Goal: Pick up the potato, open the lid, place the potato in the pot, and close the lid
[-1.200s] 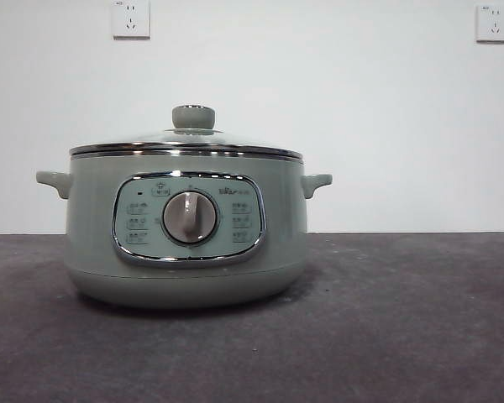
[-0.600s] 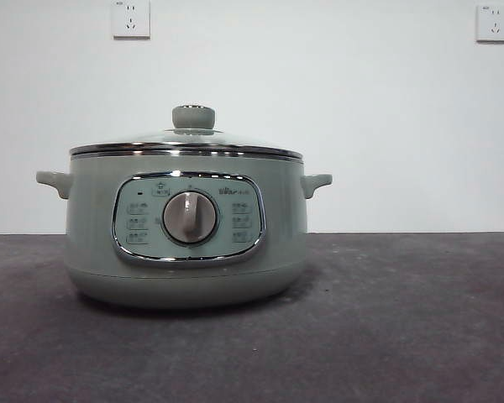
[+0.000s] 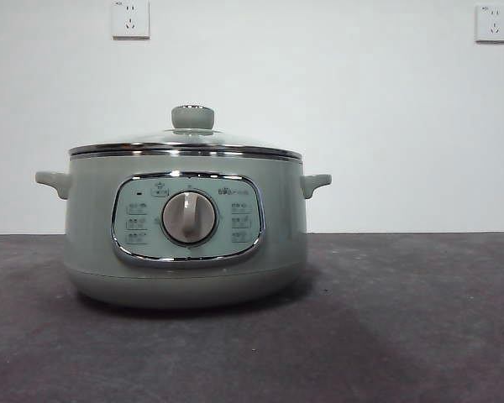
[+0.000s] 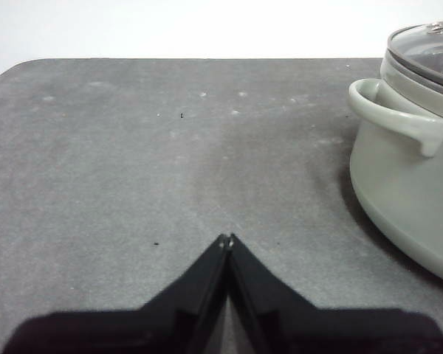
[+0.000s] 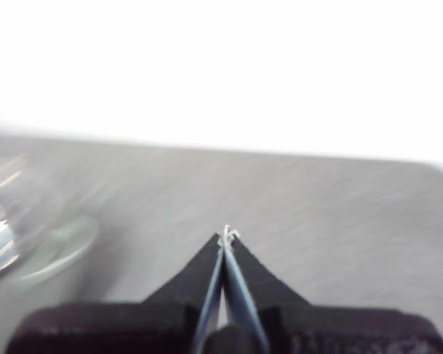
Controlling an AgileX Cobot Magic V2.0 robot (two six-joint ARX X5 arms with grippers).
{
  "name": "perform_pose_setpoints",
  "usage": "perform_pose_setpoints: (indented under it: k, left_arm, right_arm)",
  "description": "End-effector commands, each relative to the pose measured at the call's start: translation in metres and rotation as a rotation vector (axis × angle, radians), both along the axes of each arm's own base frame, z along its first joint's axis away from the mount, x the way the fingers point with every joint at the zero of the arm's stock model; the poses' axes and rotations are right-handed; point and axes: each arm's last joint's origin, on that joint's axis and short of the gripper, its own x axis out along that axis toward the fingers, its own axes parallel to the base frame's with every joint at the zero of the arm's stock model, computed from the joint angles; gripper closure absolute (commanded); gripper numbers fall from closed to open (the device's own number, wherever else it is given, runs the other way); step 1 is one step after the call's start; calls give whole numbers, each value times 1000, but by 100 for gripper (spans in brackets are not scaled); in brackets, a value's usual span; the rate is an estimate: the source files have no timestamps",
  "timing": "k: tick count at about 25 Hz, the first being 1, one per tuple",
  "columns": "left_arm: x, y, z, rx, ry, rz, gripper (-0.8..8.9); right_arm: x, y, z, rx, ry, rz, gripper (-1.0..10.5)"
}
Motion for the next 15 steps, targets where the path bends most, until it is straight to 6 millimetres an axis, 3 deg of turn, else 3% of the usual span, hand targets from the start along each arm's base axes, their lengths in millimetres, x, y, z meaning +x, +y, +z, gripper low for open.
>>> perform_pose_setpoints:
  k: [1,5,7,15]
  left_arm:
    - [0,0,-3,-5,8,0,817]
    - [0,0,-3,-5,8,0,817]
    - [0,0,-3,-5,8,0,817]
    - [0,0,-3,-5,8,0,817]
  right_arm:
    - [0,-10,-62,26,-51,-89,946]
    - [-2,-15,-109,20,-9,-141,946]
    - [-3,-17,-123,19,10,-158,946]
    - [-8,-17,-155,14,56,-149,946]
